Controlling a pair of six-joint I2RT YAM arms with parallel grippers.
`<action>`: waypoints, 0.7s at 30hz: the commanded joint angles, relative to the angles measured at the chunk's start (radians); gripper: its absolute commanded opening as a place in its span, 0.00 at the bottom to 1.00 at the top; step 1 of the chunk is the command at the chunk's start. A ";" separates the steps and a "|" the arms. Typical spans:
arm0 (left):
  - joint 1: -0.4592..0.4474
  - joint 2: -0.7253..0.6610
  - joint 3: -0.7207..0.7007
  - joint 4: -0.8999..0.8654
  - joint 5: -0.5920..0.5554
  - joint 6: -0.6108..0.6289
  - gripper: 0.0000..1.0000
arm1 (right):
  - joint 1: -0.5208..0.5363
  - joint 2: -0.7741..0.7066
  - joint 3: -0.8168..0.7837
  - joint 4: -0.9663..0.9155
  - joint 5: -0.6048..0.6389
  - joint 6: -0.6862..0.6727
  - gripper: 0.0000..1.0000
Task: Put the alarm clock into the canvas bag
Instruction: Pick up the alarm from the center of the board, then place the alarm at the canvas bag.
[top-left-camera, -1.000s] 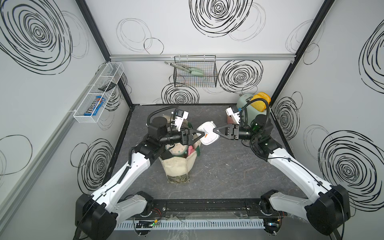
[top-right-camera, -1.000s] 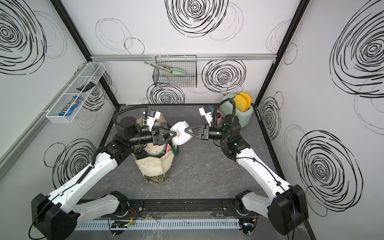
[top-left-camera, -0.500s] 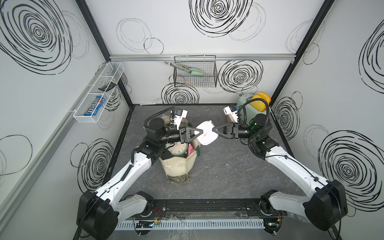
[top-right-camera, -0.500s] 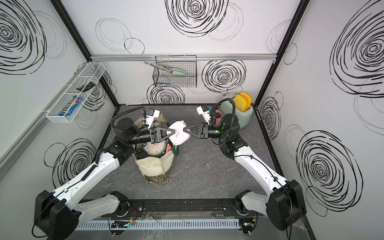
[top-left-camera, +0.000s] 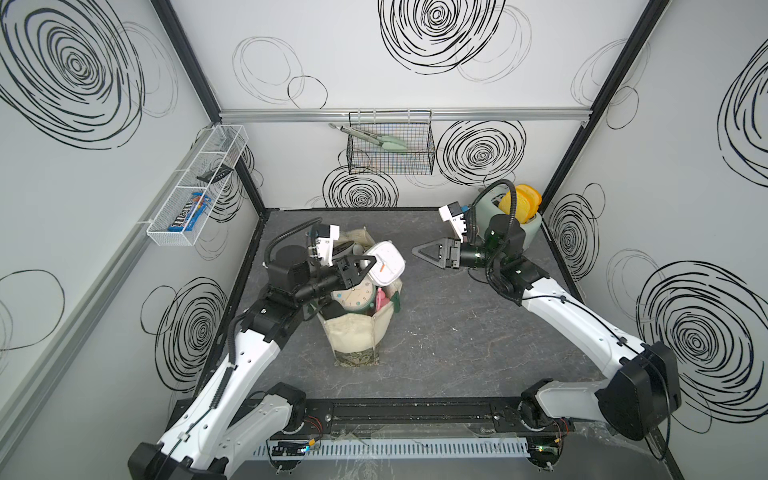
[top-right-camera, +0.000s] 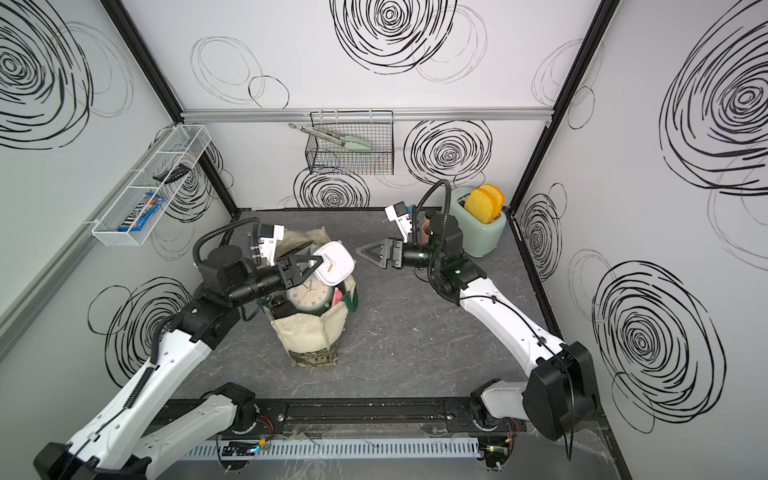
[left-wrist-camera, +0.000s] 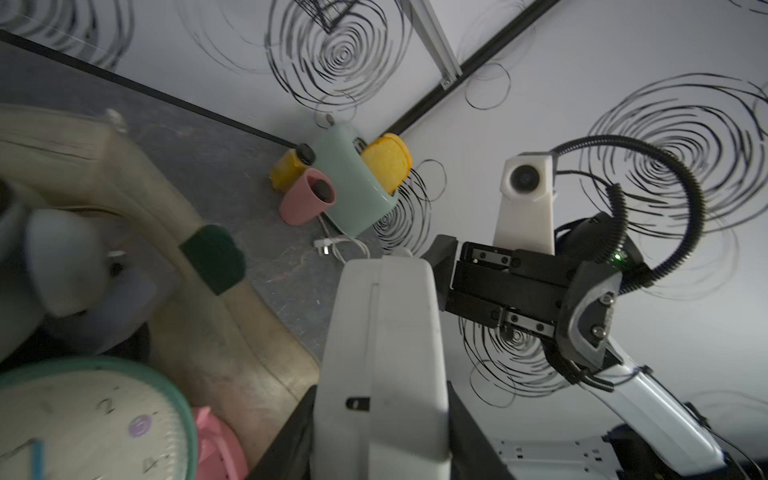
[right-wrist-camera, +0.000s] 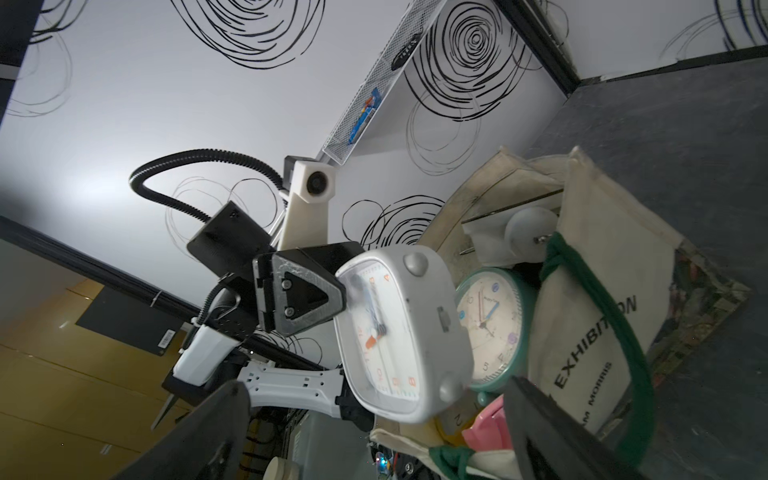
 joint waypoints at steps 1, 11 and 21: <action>0.013 -0.021 0.059 -0.240 -0.221 0.119 0.17 | 0.040 0.078 0.066 -0.194 0.139 -0.198 0.98; 0.068 0.003 -0.039 -0.232 -0.166 0.146 0.36 | 0.195 0.293 0.255 -0.429 0.423 -0.425 0.93; 0.090 -0.029 0.112 -0.455 -0.730 0.279 0.96 | 0.218 0.346 0.297 -0.480 0.450 -0.452 0.36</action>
